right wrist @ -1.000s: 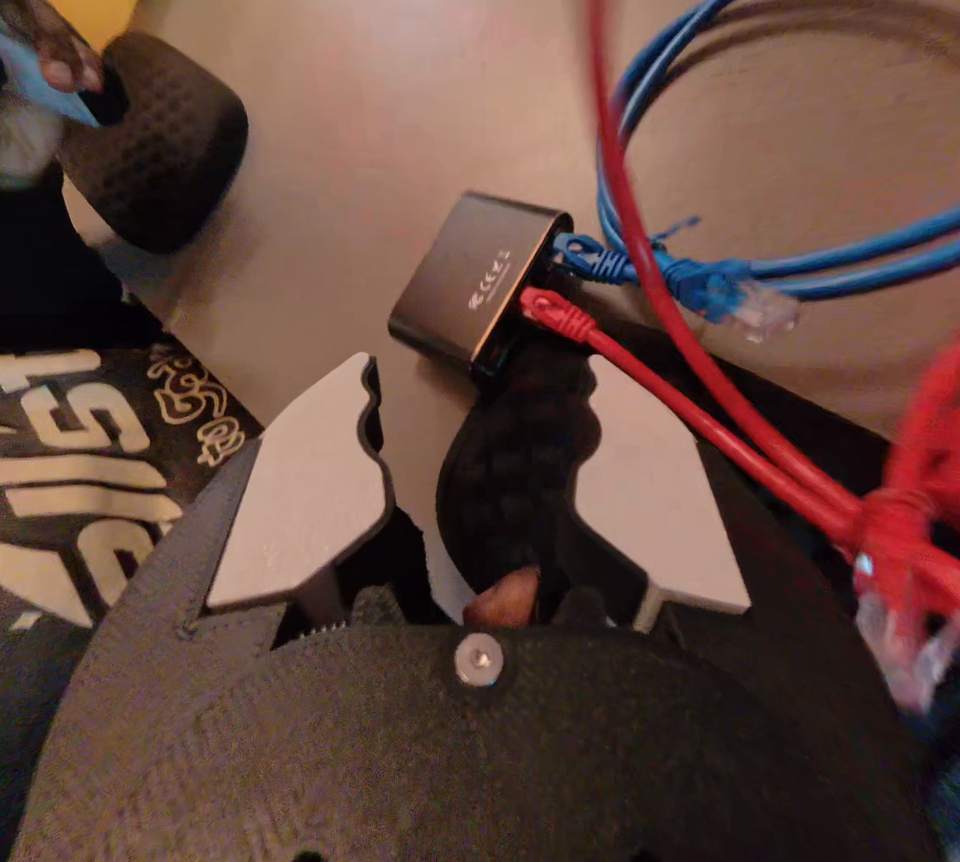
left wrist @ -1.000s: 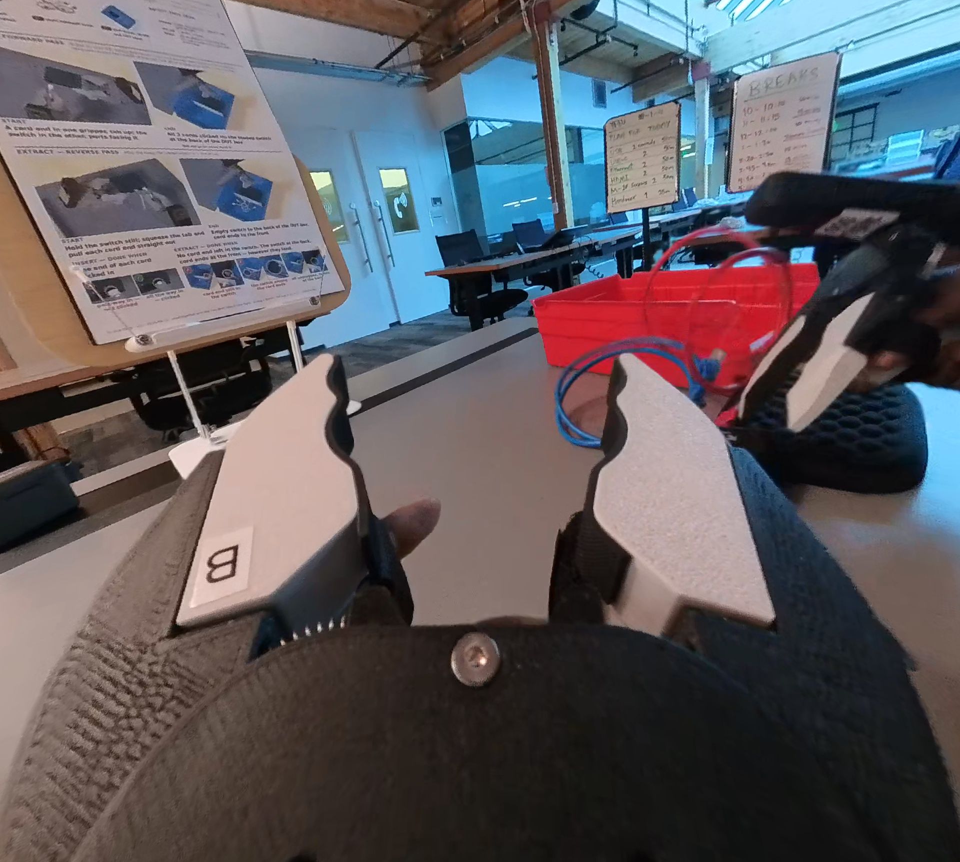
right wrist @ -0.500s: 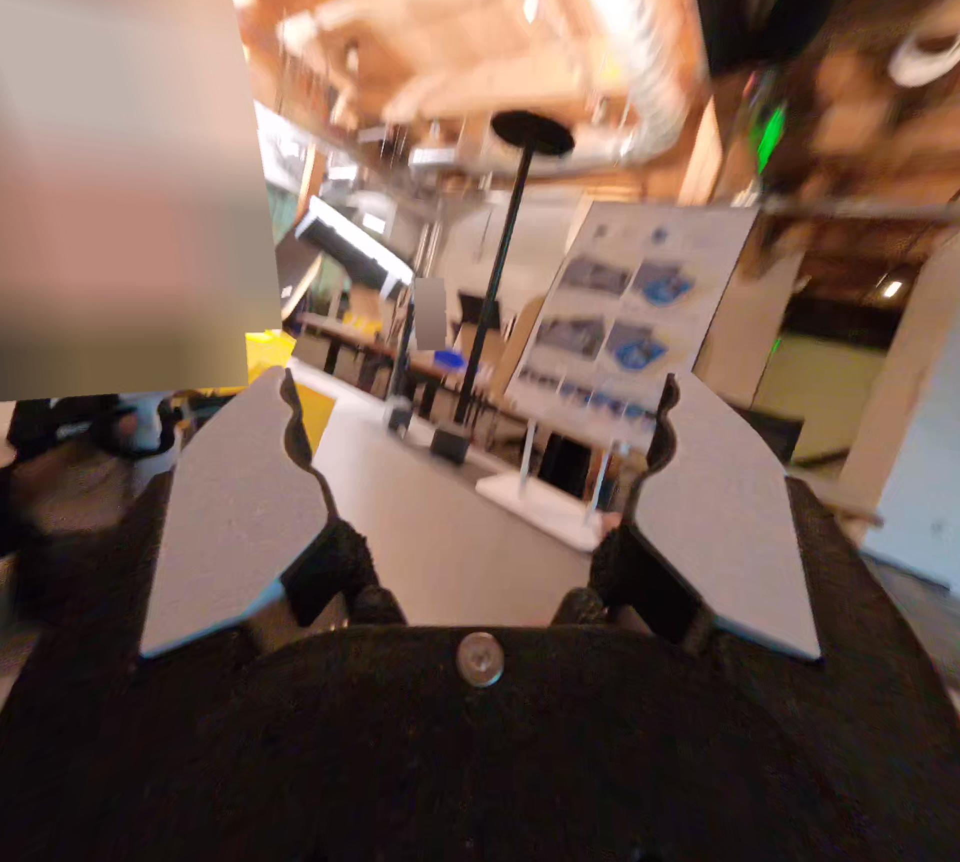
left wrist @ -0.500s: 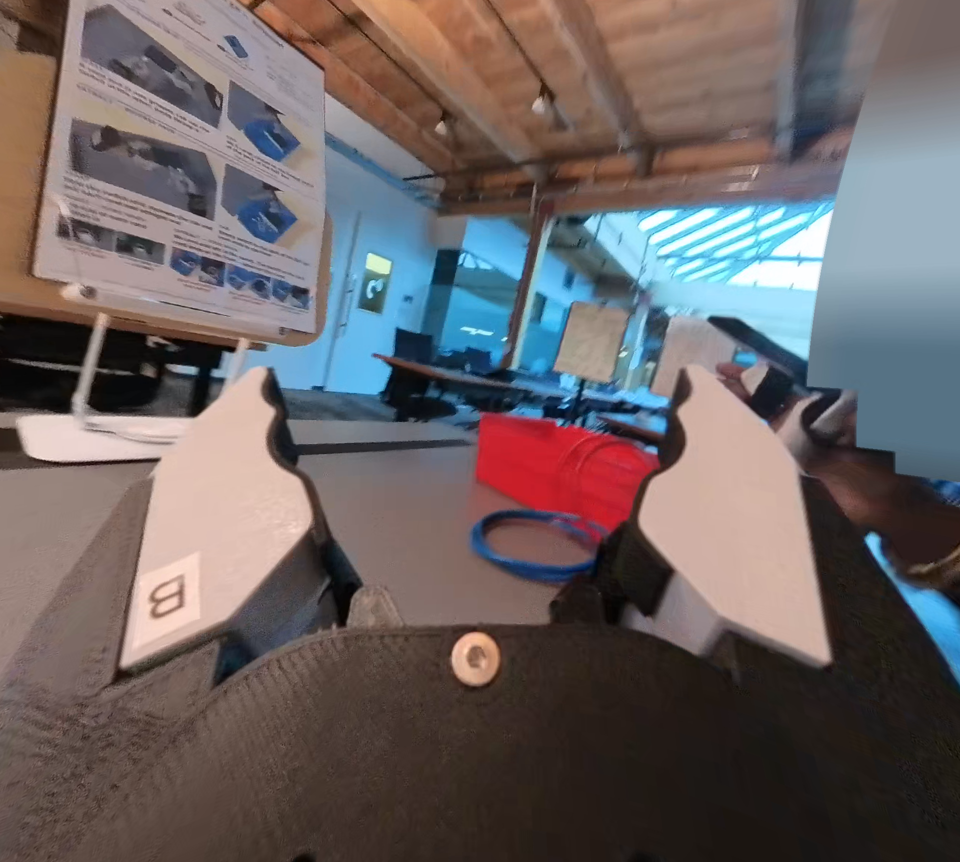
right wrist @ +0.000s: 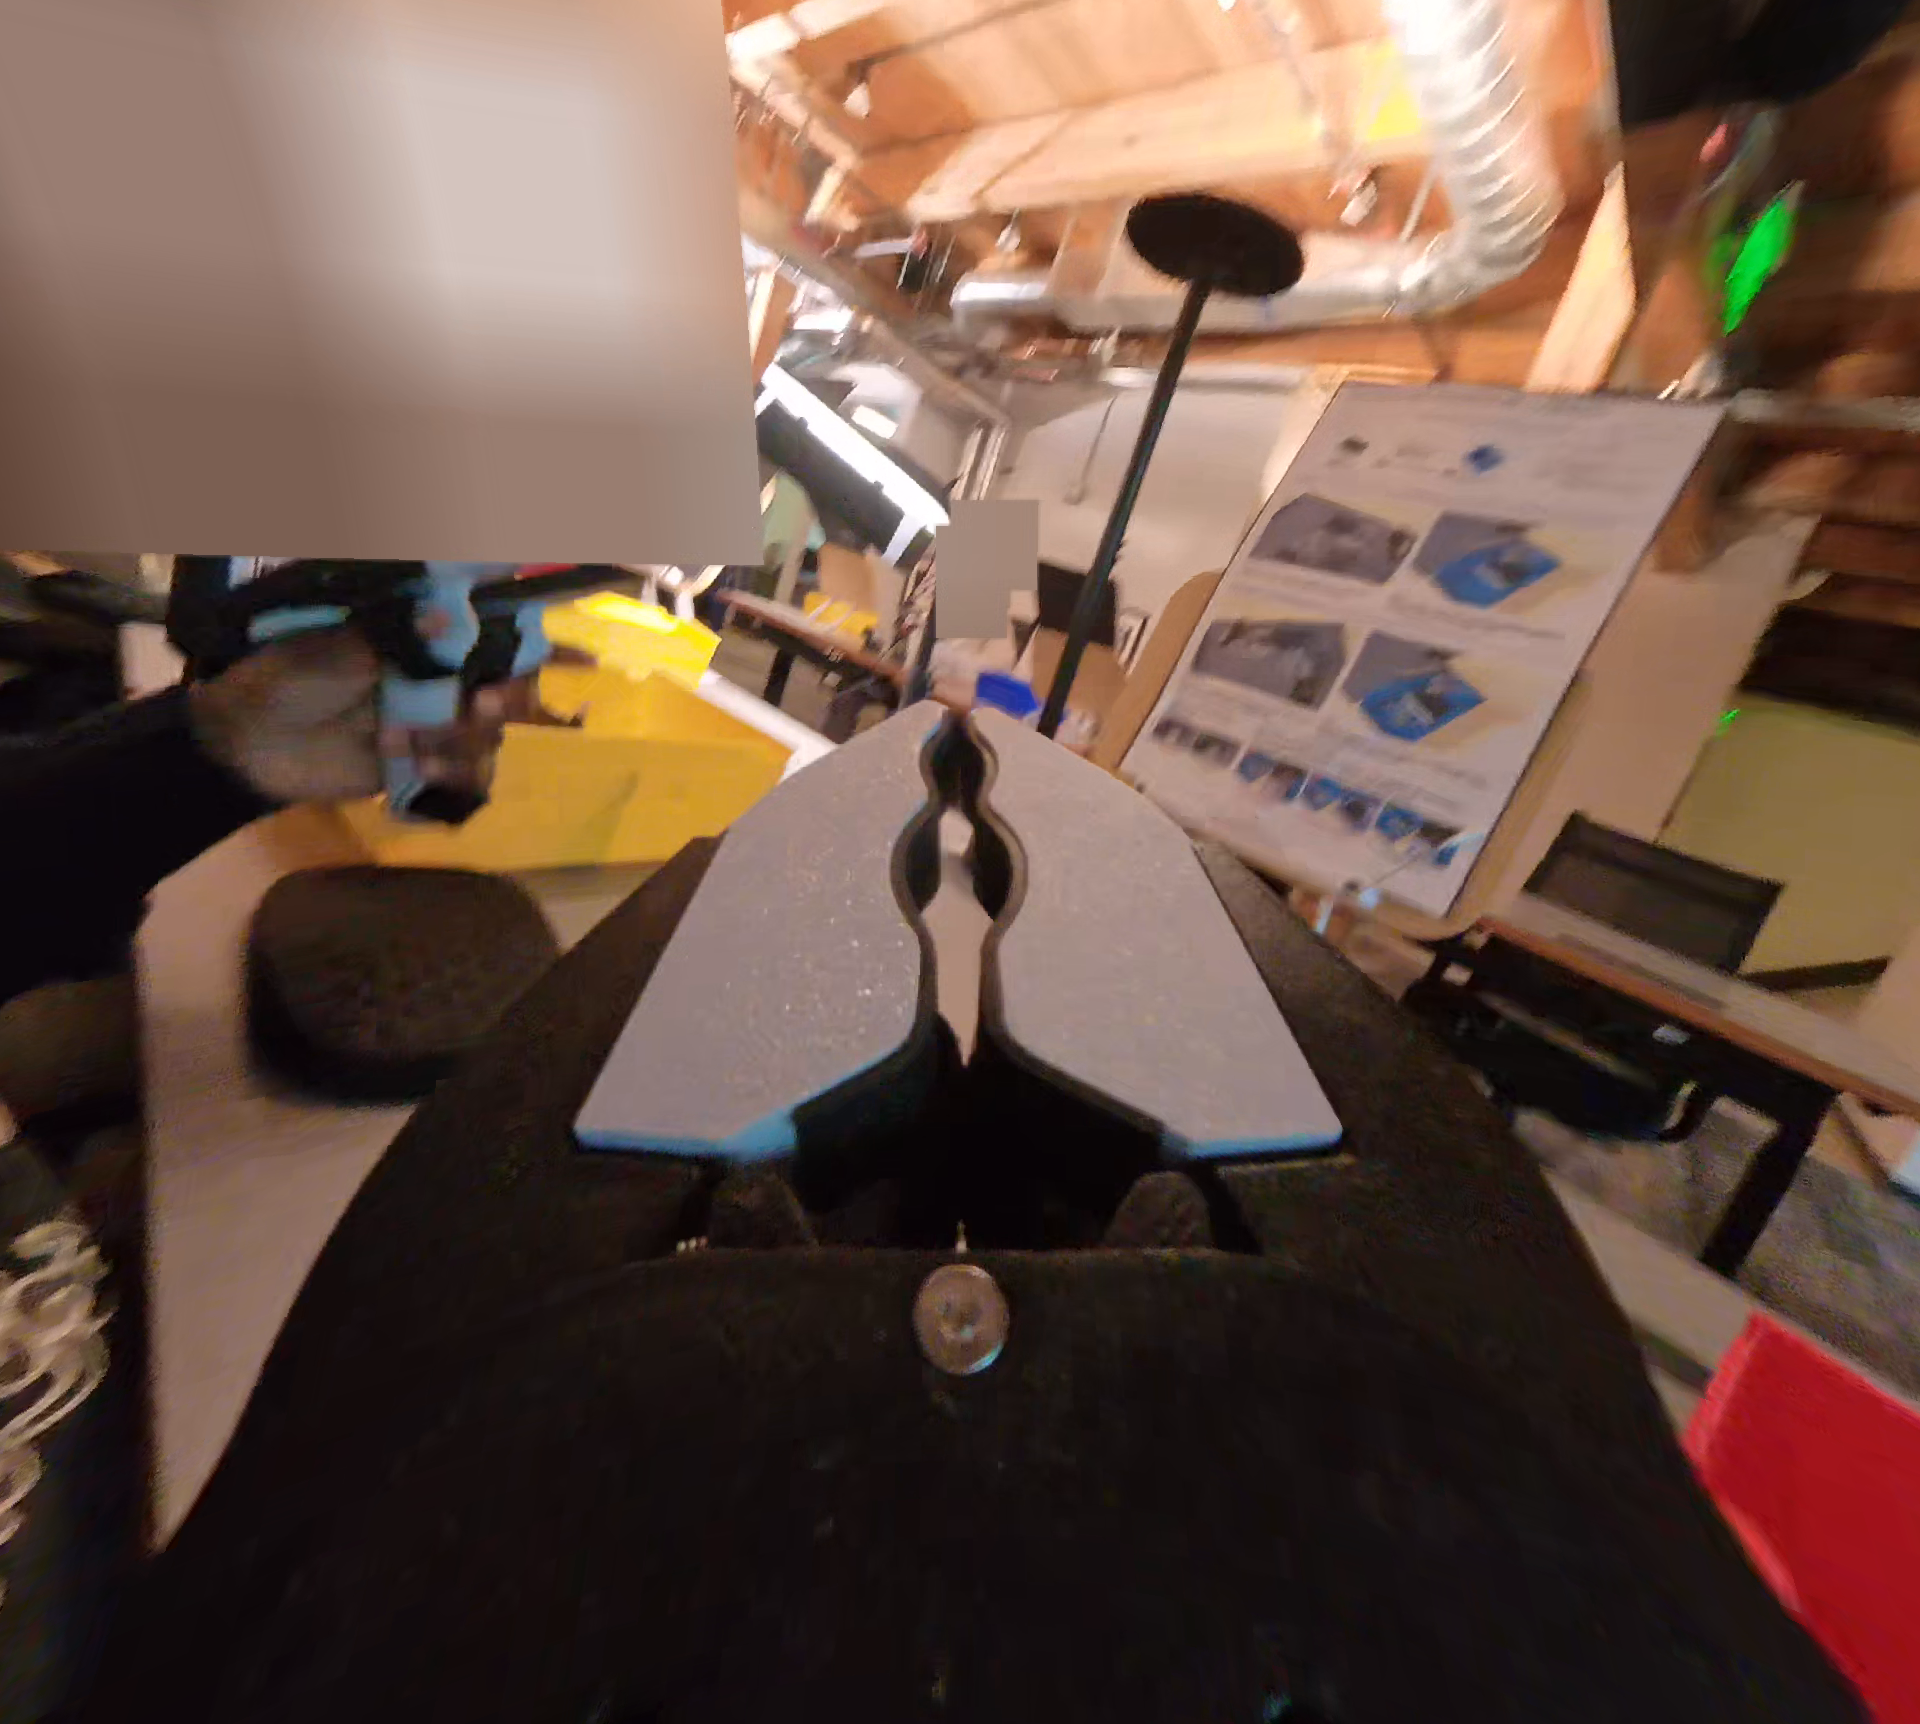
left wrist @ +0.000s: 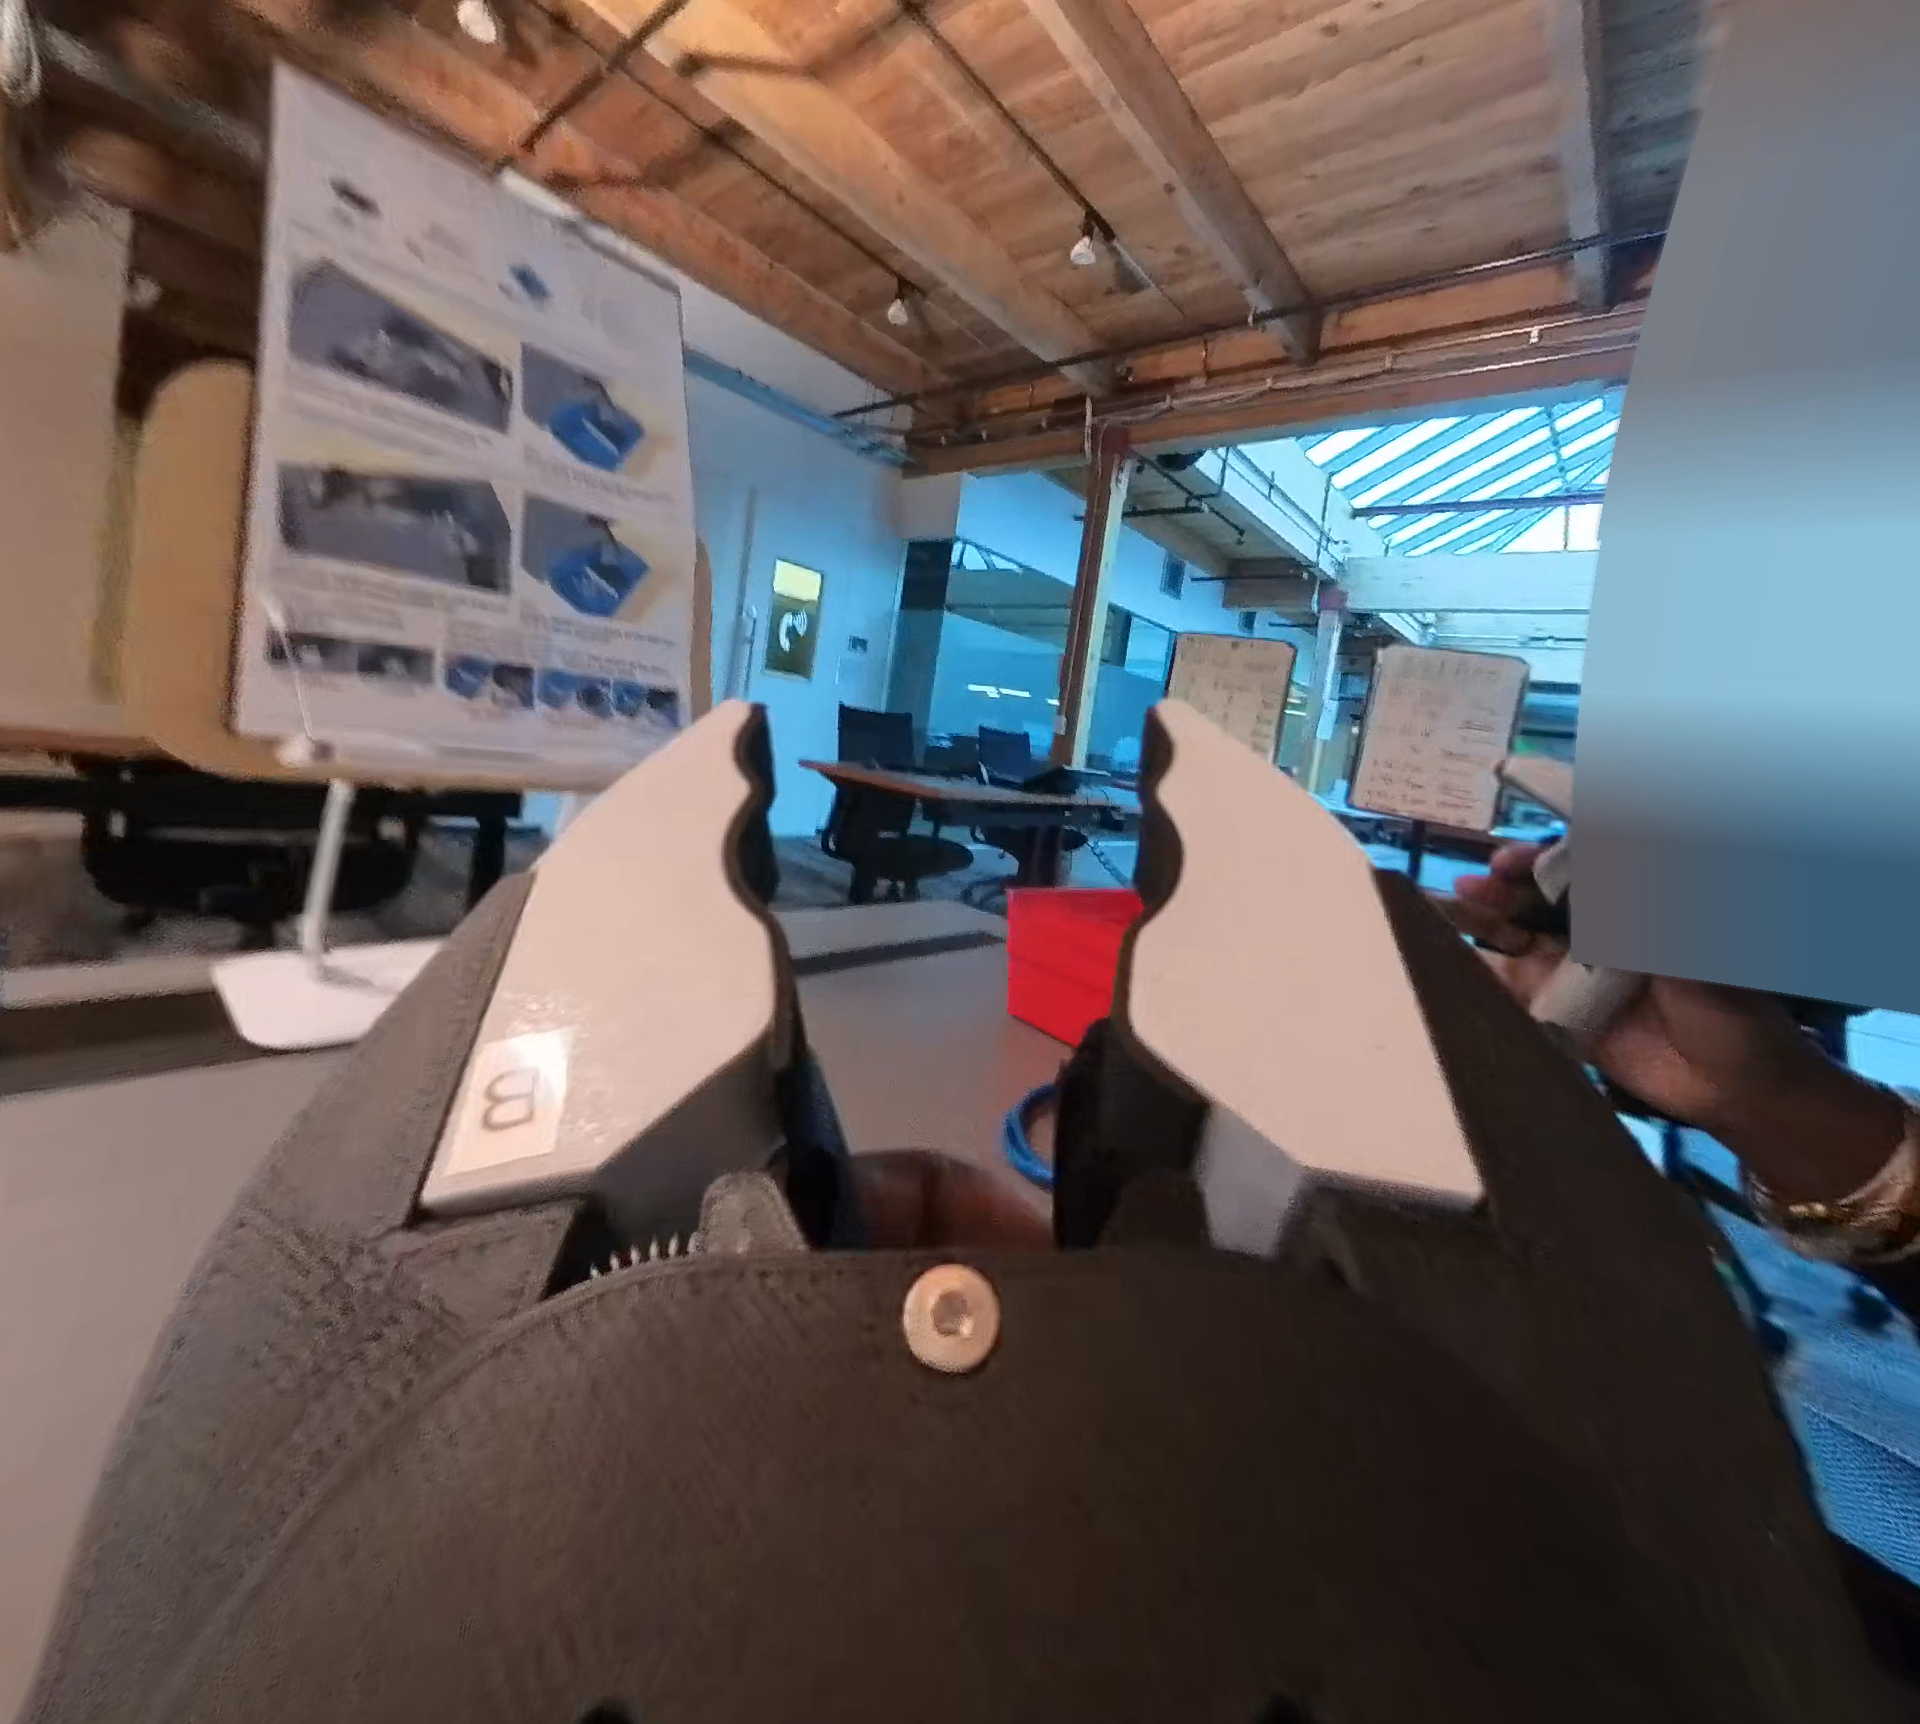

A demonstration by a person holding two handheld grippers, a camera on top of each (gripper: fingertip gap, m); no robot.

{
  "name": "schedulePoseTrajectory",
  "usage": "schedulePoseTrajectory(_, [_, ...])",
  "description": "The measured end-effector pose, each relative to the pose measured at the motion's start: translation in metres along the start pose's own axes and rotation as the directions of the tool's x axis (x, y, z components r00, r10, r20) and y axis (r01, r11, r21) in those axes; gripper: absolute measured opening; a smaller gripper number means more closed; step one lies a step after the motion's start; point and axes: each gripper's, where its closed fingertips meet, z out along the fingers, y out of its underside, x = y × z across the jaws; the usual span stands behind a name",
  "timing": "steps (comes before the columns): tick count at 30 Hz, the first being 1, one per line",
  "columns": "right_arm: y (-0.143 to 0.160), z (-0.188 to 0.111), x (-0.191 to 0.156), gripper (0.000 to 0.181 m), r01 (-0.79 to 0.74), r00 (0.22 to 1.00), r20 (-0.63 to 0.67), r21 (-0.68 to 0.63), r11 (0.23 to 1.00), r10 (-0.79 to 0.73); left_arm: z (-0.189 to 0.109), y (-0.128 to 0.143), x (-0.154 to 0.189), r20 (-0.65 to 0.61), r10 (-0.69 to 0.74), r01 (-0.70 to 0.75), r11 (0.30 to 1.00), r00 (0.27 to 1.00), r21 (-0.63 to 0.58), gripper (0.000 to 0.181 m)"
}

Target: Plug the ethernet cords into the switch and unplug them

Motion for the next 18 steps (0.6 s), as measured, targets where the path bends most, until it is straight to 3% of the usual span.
schedulePoseTrajectory(3, [0.005, -0.008, -0.001, 0.004, -0.024, 1.0, -0.005, -0.04, 0.999, 0.024, -0.025, -0.039, -0.024, 0.101, 0.146, -0.144, 0.989, 0.984, -0.026, 0.045])
schedulePoseTrajectory(4, [0.001, -0.012, 0.003, 0.019, 0.0, 1.0, -0.031, 0.007, 1.0, 0.0, -0.037, -0.049, -0.039, 0.167, 0.206, -0.196, 0.978, 0.964, -0.073, 0.044])
schedulePoseTrajectory(5, [-0.008, -0.015, 0.008, 0.052, 0.036, 0.997, -0.064, 0.082, 0.996, -0.031, -0.05, -0.056, -0.056, 0.232, 0.272, -0.244, 0.959, 0.934, -0.142, 0.045])
schedulePoseTrajectory(6, [-0.016, -0.019, 0.012, 0.072, 0.066, 0.994, -0.09, 0.144, 0.987, -0.054, -0.065, -0.06, -0.075, 0.292, 0.341, -0.281, 0.932, 0.894, -0.229, 0.045])
schedulePoseTrajectory(7, [-0.019, -0.022, 0.016, 0.08, 0.061, 0.994, -0.103, 0.161, 0.985, -0.044, -0.082, -0.063, -0.094, 0.347, 0.398, -0.294, 0.902, 0.849, -0.317, 0.05])
schedulePoseTrajectory(8, [-0.018, -0.024, 0.019, 0.08, 0.032, 0.995, -0.099, 0.154, 0.988, -0.017, -0.098, -0.065, -0.114, 0.405, 0.441, -0.288, 0.877, 0.801, -0.385, 0.061])
schedulePoseTrajectory(10, [-0.014, -0.027, 0.02, 0.001, -0.039, 0.997, -0.059, 0.097, 0.995, 0.045, -0.126, -0.067, -0.146, 0.478, 0.52, -0.28, 0.828, 0.708, -0.487, 0.078])
schedulePoseTrajectory(13, [-0.01, -0.027, 0.022, 0.003, -0.156, 0.987, -0.029, 0.035, 0.987, 0.157, -0.156, -0.049, -0.176, 0.498, 0.561, -0.181, 0.764, 0.661, -0.62, 0.086])
schedulePoseTrajectory(15, [-0.017, -0.026, 0.023, 0.034, -0.174, 0.984, -0.014, 0.08, 0.981, 0.176, -0.163, -0.022, -0.182, 0.468, 0.503, -0.051, 0.718, 0.727, -0.694, 0.086])
schedulePoseTrajectory(16, [-0.022, -0.026, 0.024, 0.051, -0.158, 0.987, -0.02, 0.124, 0.98, 0.161, -0.166, -0.003, -0.18, 0.44, 0.449, 0.037, 0.666, 0.778, -0.745, 0.086])
schedulePoseTrajectory(18, [-0.026, -0.027, 0.026, 0.06, -0.113, 0.991, -0.05, 0.149, 0.982, 0.122, -0.18, 0.03, -0.176, 0.413, 0.365, 0.21, 0.483, 0.834, -0.85, 0.085])
